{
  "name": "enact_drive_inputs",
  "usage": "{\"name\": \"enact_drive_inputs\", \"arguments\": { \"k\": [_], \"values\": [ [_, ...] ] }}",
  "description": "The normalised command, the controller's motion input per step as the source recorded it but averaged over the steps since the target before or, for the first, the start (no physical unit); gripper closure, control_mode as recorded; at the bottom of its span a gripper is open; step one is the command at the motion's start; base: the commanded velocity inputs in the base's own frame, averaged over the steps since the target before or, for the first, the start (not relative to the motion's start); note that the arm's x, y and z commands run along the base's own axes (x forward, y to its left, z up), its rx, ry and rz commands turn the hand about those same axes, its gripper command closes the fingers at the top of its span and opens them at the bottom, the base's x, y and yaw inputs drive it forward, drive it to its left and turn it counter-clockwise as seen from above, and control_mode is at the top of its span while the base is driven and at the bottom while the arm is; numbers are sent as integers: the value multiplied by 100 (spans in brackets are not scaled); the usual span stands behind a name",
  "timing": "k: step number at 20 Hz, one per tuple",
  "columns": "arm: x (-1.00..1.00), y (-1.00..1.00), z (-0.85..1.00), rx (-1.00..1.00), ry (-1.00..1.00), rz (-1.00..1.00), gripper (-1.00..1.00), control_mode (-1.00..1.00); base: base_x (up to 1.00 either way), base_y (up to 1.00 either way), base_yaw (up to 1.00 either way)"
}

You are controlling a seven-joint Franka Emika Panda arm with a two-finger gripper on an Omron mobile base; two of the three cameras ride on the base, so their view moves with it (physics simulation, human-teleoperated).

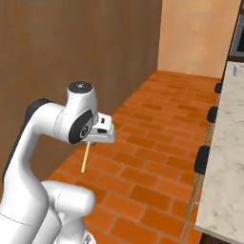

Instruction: Take a straw from the drawer in front and place it inside the glass cup on the dining counter.

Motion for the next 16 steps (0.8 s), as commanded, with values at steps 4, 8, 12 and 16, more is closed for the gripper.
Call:
{"name": "enact_drive_inputs", "arguments": {
  "k": [4,8,12,16],
  "values": [
    [0,0,0,0,0,0,100,100,75,84,-57],
    [0,0,0,0,0,0,100,100,94,89,-53],
    [0,0,0,0,0,0,100,100,100,87,-47],
    [0,0,0,0,0,0,100,100,100,78,-40]
  ]
}}
